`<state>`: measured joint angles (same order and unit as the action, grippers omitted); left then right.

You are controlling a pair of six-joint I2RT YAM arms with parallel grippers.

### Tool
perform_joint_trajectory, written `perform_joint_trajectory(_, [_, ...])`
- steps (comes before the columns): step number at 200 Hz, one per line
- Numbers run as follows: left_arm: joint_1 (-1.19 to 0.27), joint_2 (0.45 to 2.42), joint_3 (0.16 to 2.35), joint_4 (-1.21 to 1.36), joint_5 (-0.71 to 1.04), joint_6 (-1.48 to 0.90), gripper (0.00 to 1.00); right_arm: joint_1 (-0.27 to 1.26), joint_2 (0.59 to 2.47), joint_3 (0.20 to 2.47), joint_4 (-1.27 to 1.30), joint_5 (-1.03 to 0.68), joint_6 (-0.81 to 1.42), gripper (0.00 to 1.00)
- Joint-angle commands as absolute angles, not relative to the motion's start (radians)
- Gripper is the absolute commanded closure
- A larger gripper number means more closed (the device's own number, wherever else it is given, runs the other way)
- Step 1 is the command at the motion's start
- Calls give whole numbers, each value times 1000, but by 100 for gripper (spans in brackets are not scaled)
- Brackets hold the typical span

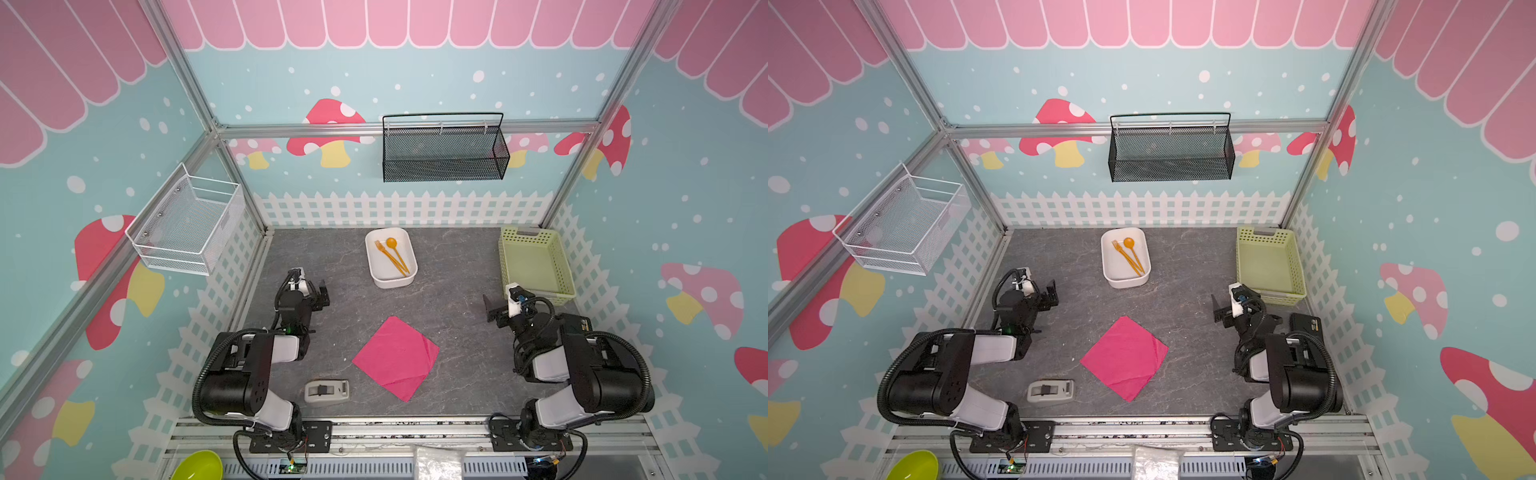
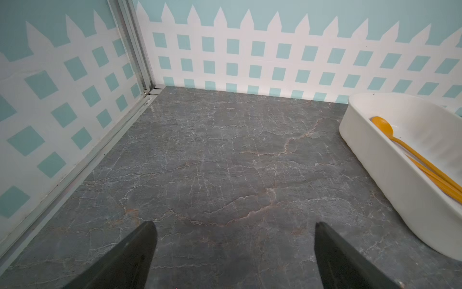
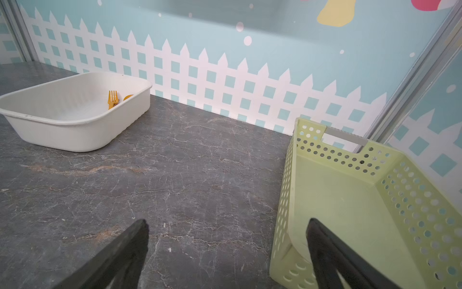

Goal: Place the utensils on the paper napkin and roll it up

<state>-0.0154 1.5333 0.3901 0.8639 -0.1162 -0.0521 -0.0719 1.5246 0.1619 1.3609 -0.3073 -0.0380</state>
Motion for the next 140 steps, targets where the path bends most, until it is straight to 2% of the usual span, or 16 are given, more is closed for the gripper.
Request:
perform_joint_trajectory(1, [-19,1537,400,867,-129,-45,0,-71,1524,170,1383,-309,-61,0])
perform_joint_trajectory(140, [-19,1537,400,867,-129,-46,0,-71,1526,175,1376,-306,-56,0])
